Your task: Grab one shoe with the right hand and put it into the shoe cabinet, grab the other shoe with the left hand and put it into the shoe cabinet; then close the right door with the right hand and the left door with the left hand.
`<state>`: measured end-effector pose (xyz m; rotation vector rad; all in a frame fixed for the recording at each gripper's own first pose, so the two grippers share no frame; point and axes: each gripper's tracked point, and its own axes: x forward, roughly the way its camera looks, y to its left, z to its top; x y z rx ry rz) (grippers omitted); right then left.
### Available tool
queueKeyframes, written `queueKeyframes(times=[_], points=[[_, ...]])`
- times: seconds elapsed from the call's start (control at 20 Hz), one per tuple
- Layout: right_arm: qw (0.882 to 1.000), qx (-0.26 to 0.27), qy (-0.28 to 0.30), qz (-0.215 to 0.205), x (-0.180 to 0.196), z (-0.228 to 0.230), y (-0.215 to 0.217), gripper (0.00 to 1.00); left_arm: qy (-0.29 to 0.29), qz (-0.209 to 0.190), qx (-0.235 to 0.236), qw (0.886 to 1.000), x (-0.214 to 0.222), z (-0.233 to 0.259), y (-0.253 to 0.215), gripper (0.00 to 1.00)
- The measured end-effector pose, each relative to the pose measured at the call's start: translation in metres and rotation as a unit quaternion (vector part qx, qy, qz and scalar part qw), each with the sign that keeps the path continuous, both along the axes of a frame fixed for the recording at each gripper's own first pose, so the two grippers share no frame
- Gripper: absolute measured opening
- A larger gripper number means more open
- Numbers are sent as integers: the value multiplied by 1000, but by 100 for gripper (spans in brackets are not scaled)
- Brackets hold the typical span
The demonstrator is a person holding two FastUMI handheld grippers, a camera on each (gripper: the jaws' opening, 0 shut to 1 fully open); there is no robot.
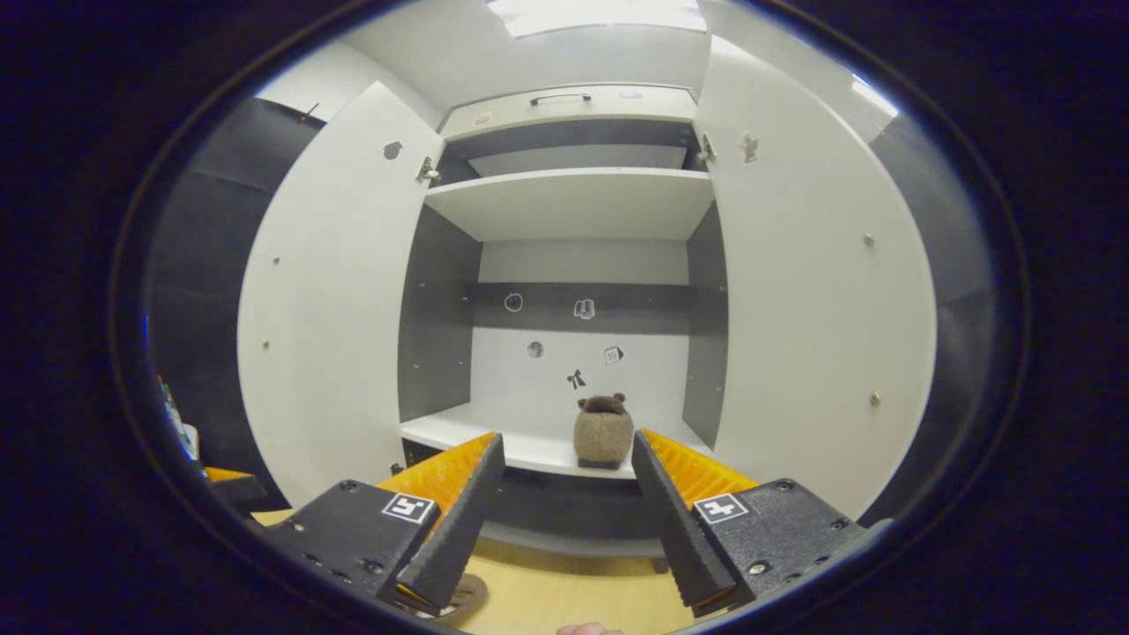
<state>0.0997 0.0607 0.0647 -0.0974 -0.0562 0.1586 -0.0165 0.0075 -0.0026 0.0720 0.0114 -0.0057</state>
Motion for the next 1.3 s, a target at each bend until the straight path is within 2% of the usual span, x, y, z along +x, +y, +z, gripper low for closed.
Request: queueKeyframes(times=[0.15,0.2,0.25,0.35,0.6,0.75,0.85,1.0,1.3], points=[[999,-8,-12,-36,-29,-28,-21,92,5,-3,3,1000,-6,-5,-2,94],[999,-12,-11,-46,-39,-38,-27,92,9,-2,5,1000,-7,-9,-2,90],[999,-16,-7,-51,-48,-50,-31,92,15,-3,5,1000,-8,-14,-2,94],[998,-17,5,-68,-65,-77,-45,92,27,-6,4,1000,-8,-21,-3,95],[992,-2,81,-99,-94,-138,-68,92,55,-22,-12,998,-3,-35,-10,94],[992,-6,72,-108,-97,-127,-77,93,77,-32,-29,996,19,-40,-8,95],[992,-7,63,-108,-100,-119,-80,92,111,-35,-38,992,33,-64,-3,95],[992,-2,56,-110,-107,-113,-85,92,201,-35,-37,978,34,-127,5,95],[989,-11,72,-128,-123,-124,-105,92,326,-41,-27,944,23,-237,8,95]])
